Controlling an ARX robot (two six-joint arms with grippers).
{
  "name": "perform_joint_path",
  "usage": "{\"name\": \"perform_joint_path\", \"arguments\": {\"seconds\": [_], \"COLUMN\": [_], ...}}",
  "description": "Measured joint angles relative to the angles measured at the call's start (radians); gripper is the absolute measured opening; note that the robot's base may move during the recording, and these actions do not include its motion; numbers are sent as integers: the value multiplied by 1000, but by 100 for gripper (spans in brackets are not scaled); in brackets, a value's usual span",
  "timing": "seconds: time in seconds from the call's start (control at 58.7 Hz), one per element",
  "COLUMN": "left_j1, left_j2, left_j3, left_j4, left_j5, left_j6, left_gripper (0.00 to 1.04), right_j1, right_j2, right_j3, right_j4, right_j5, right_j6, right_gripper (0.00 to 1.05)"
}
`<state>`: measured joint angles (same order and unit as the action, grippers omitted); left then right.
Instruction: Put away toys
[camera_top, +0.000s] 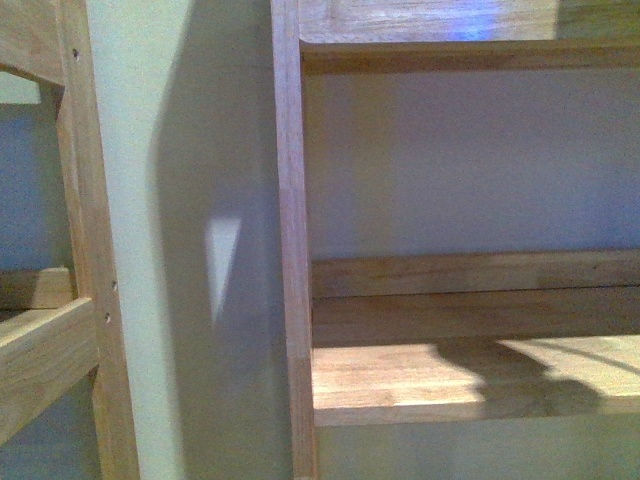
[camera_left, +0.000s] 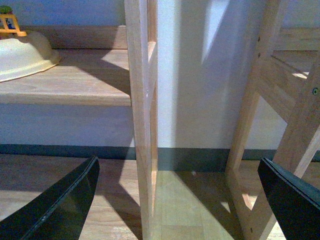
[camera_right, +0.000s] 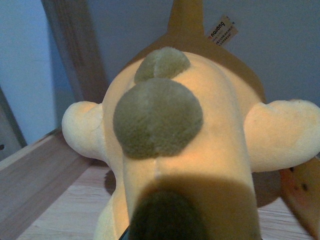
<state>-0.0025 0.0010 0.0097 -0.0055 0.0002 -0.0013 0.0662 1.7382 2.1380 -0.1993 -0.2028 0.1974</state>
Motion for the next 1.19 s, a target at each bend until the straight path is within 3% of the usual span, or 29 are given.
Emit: {"name": "perform_joint_path", "arguments": {"seconds": [0.477, 1.192], "left_j1": [0, 0], "left_j2": [0, 0], "left_j3": [0, 0], "left_j4": [0, 0], "left_j5": [0, 0], "left_j6": [0, 0], "left_gripper": [98, 98], "right_j1": [65, 182], "right_j2": [202, 191], "right_j3": [281, 158], "right_j4": [-90, 39], "right_j5": [23, 3], "right_j6": [84, 214], "right_gripper": [7, 7]}}
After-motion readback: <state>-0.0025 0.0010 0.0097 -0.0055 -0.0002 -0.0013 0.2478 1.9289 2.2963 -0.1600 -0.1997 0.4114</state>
